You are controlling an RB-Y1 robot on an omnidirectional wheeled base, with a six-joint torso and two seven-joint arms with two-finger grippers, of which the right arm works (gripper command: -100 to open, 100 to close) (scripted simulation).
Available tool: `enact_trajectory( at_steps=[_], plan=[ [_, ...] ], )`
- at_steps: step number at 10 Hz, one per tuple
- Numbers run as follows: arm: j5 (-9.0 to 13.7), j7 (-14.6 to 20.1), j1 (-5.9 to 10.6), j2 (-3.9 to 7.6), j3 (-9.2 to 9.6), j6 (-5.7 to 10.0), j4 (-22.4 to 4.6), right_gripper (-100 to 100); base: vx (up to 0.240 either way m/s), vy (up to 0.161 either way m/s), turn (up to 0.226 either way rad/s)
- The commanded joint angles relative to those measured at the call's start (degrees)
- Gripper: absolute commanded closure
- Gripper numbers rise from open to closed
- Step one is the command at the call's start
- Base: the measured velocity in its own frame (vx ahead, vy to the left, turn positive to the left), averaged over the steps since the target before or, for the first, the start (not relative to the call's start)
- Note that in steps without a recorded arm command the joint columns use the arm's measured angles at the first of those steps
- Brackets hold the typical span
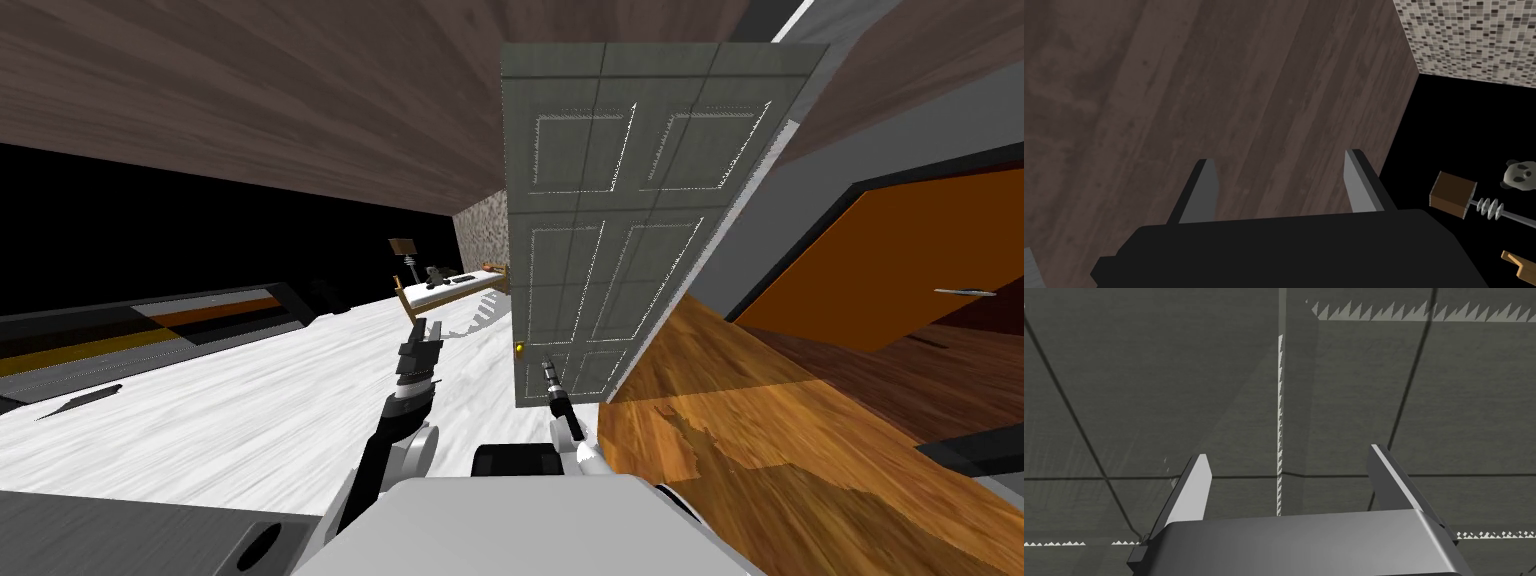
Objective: Push the door open
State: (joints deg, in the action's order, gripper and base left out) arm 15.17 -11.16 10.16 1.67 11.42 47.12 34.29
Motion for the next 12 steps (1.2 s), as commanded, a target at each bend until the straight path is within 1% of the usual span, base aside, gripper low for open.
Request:
enact_trajectory(
  at_steps=[1, 3, 6, 7, 8, 12],
  plan=[
    [0.09, -0.07, 0.47, -0.05, -0.19, 0.62, -0.94, -100, 0.158, 0.097, 0.016],
    [0.16, -0.18, 0.47, -0.83, -0.35, 0.82, -1.04, -100, 0.141, 0.127, 0.024],
    [0.26, -0.34, 0.47, -4.00, -0.59, 1.12, -1.19, -100, 0.128, 0.143, 0.010],
    [0.23, -0.18, -0.07, -2.94, -0.55, 0.86, -0.57, -100, 0.036, 0.062, -0.016],
    [0.23, -0.18, -0.07, -2.94, -0.55, 0.86, -0.57, 100, -0.009, -0.009, 0.005],
    [0.23, -0.18, -0.07, -2.94, -0.55, 0.86, -0.57, 100, -0.007, -0.013, 0.009]
  ],
)
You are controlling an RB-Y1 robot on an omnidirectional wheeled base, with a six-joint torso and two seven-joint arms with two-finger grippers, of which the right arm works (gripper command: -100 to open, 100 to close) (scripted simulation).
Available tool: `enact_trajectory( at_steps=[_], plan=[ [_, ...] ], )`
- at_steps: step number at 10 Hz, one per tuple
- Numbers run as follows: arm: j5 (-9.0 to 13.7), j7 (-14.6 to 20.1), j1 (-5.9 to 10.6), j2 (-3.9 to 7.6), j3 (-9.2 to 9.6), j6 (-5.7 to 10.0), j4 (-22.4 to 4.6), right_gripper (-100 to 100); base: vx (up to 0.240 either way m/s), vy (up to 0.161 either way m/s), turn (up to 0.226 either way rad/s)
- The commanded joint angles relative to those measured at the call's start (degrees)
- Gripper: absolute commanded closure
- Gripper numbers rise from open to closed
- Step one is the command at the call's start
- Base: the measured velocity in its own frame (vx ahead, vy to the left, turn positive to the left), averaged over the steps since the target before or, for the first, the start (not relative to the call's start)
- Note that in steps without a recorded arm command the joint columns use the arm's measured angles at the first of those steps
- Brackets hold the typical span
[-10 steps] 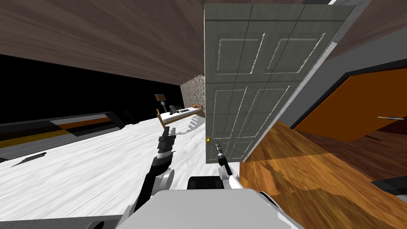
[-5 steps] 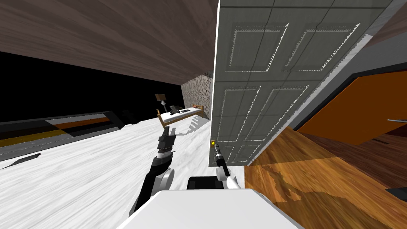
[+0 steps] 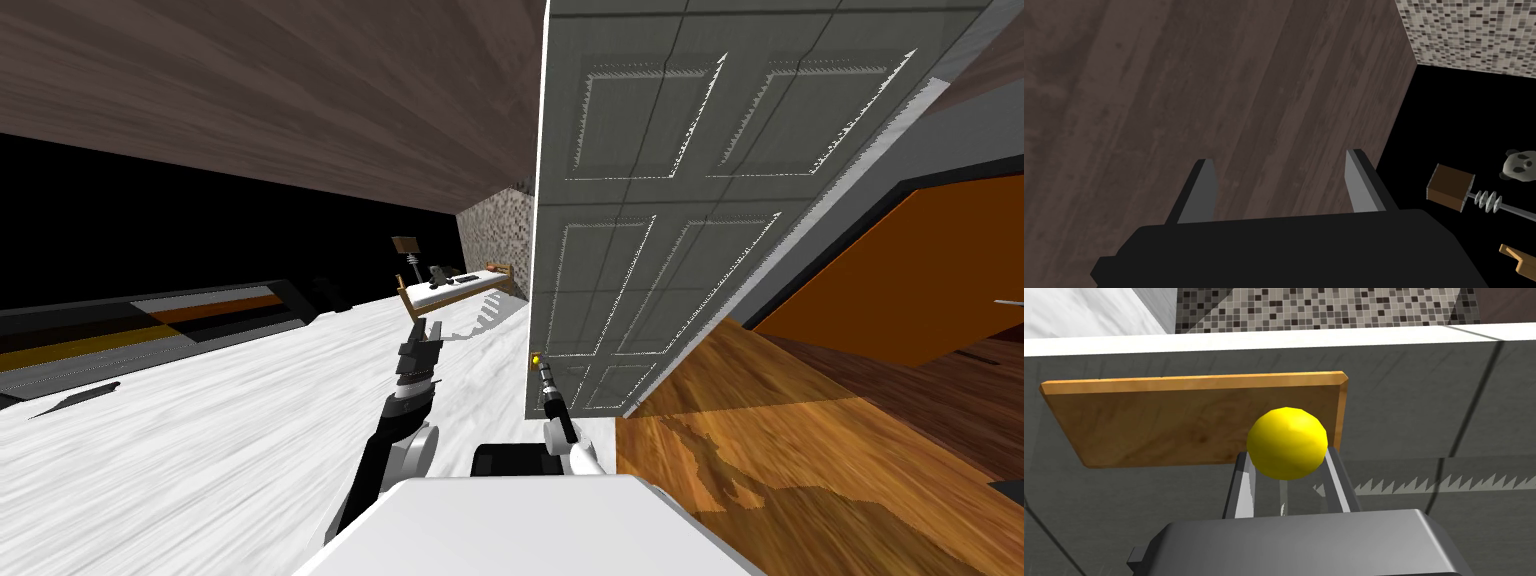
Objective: Push the door open
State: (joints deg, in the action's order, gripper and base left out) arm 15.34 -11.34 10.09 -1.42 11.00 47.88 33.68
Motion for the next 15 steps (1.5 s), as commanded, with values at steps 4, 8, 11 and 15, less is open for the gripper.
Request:
enact_trajectory(
  at_steps=[4, 8, 11, 15],
  plan=[
    [1.37, -0.68, 0.19, 2.44, -2.02, -0.05, 0.07, 100, 0.124, 0.057, -0.039],
    [-1.53, 0.78, -2.77, 3.65, -0.85, -1.73, 3.68, -100, 0.066, -0.032, -0.172],
    [-2.78, 1.37, -3.86, 3.49, -0.40, -2.31, 5.17, -100, -0.031, -0.062, -0.076],
    [-6.63, 3.18, -7.21, 0.89, 1.01, -4.10, 9.79, -100, -0.079, 0.008, -0.193]
  ],
)
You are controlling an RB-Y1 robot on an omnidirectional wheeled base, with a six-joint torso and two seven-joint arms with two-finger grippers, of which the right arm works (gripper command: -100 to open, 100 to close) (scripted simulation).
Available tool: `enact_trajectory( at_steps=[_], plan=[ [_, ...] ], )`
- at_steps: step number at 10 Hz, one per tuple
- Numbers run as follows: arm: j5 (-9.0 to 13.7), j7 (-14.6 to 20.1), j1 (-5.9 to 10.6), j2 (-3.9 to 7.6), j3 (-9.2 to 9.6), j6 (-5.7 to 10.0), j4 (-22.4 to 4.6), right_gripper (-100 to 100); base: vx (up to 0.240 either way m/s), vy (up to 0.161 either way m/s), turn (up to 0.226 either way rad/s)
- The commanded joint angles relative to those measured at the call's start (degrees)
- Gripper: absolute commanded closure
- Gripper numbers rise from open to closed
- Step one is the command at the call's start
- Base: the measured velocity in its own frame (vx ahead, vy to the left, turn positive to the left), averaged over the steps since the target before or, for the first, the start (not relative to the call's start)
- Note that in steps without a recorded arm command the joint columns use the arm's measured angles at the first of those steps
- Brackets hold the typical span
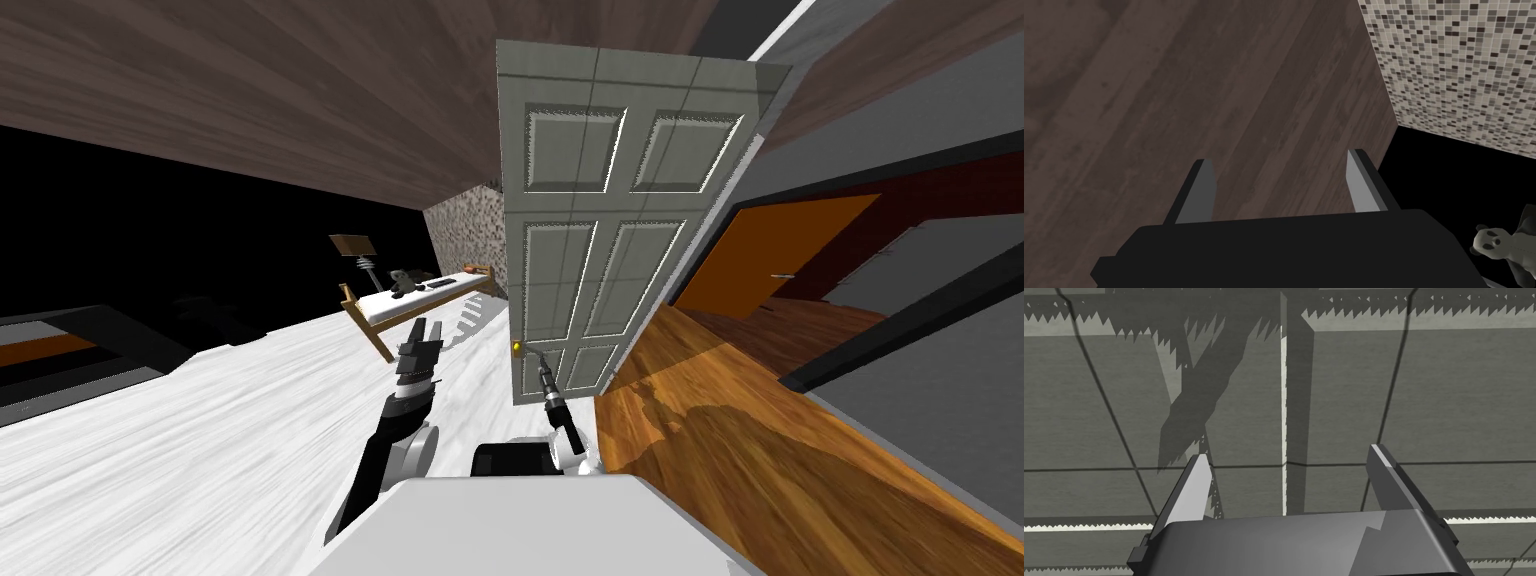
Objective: Push the door open
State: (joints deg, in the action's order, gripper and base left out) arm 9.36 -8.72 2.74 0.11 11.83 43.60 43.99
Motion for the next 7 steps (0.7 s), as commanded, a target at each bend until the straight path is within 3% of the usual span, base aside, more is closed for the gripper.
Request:
enact_trajectory(
  at_steps=[1, 5, 6, 7],
  plan=[
    [-1.09, 0.78, -0.25, -1.19, 0.35, -0.03, 0.02, -100, -0.168, 0.095, -0.098],
    [-2.04, 1.22, -1.07, -2.68, 0.69, -0.47, 1.16, -100, -0.159, 0.140, -0.037],
    [-1.96, 1.13, -1.10, -2.55, 0.68, -0.40, 1.16, -100, -0.069, 0.074, -0.006],
    [-1.95, 1.15, -1.07, -1.20, 0.57, -0.34, 1.09, -100, 0.101, -0.009, 0.001]
  ],
)
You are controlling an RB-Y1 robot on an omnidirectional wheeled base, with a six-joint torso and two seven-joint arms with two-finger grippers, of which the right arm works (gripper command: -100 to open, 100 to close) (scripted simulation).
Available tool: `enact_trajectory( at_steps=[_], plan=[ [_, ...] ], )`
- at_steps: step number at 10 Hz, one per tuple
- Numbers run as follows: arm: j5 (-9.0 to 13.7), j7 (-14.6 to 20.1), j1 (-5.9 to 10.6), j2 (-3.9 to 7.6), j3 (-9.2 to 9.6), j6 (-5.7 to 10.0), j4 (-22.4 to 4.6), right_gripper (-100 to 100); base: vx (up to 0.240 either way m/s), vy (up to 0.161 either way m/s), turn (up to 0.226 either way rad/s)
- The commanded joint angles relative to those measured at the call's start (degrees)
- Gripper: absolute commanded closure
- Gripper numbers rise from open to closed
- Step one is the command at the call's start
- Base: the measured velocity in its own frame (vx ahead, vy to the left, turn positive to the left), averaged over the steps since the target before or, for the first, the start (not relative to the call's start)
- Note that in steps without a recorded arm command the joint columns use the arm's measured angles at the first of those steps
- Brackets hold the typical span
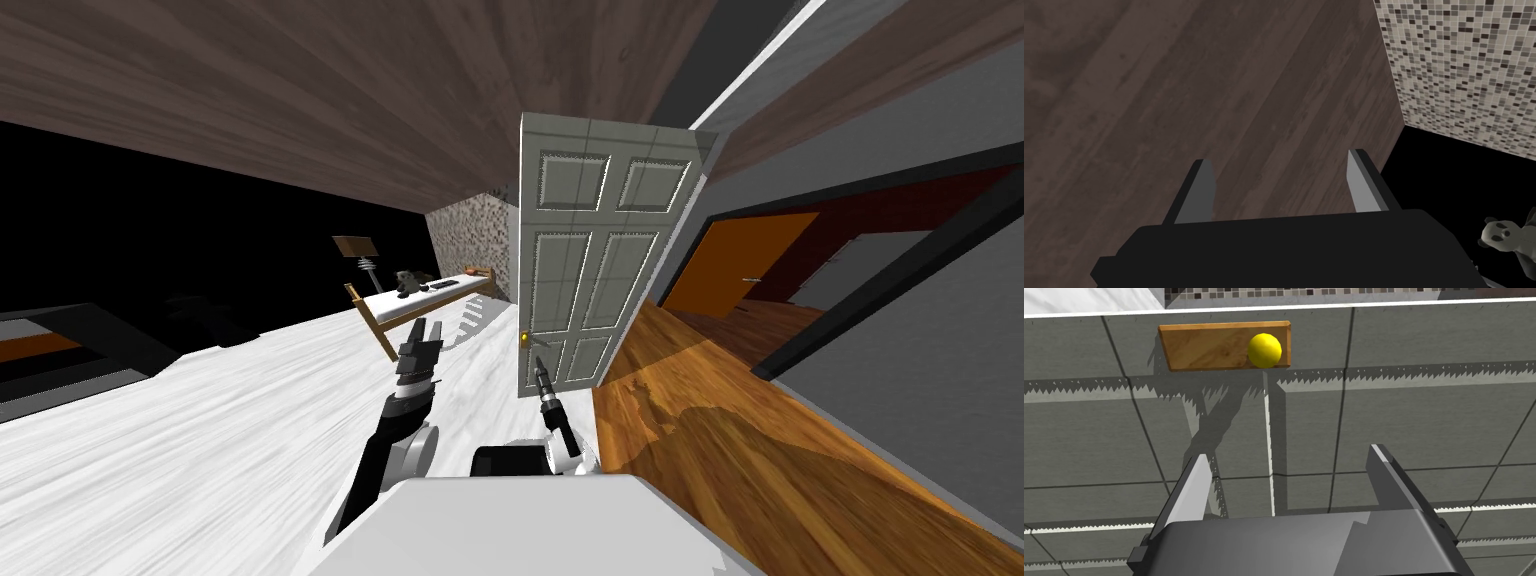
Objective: Push the door open
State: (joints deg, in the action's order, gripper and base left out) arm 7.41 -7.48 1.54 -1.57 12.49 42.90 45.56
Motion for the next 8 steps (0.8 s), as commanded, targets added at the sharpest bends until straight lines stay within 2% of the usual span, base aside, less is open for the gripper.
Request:
enact_trajectory(
  at_steps=[1, 3, 5, 6, 8],
  plan=[
    [0.01, -0.08, 0.16, 0.85, -0.13, 0.41, -0.52, -100, 0.160, -0.027, 0.012],
    [0.05, -0.07, 0.26, 2.17, -0.33, 0.66, -0.75, -100, 0.173, -0.012, 0.020],
    [0.12, -0.06, 0.41, 2.86, -0.64, 1.04, -1.10, -100, 0.262, 0.049, 0.025],
    [0.16, -0.05, 0.50, 2.61, -0.83, 1.27, -1.31, -100, 0.306, 0.045, 0.034],
    [0.23, -0.04, 0.65, 0.94, -1.14, 1.65, -1.65, -100, 0.240, 0.090, 0.046]
  ],
)
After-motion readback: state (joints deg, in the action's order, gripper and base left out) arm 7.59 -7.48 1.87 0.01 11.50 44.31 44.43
